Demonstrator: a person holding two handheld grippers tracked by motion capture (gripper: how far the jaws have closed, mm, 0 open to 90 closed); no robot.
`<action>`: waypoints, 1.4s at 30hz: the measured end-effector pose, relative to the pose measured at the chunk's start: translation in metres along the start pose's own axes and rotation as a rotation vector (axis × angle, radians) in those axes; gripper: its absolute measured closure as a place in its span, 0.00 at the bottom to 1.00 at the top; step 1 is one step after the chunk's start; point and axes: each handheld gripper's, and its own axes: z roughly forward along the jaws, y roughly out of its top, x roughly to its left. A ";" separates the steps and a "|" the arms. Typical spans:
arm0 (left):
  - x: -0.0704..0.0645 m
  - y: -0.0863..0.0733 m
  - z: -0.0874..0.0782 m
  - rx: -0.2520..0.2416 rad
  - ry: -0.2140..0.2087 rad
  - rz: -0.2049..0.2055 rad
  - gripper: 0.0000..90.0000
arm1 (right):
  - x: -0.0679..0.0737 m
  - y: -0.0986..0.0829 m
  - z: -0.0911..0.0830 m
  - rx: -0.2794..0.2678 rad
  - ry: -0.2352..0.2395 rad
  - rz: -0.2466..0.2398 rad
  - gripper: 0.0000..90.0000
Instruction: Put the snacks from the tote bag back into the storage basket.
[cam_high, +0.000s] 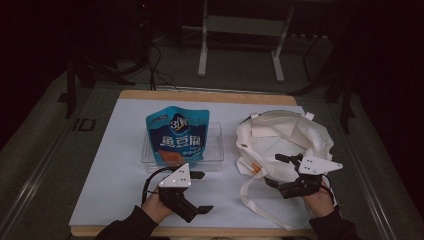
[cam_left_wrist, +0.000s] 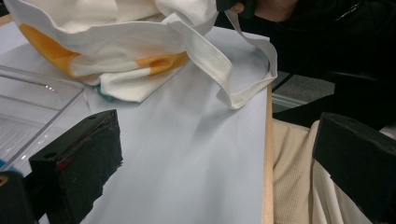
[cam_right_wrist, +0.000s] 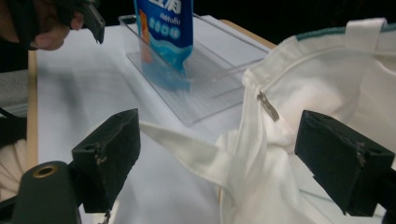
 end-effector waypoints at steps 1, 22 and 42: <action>0.000 0.000 0.002 -0.003 -0.001 0.000 0.02 | 0.000 -0.001 0.000 0.002 0.001 0.010 0.16; -0.001 -0.009 0.033 0.015 0.000 0.028 0.02 | 0.008 -0.013 -0.002 -0.027 -0.075 0.023 0.16; -0.005 -0.018 0.025 0.000 0.042 0.020 0.02 | 0.018 -0.016 0.005 -0.029 -0.116 -0.022 0.16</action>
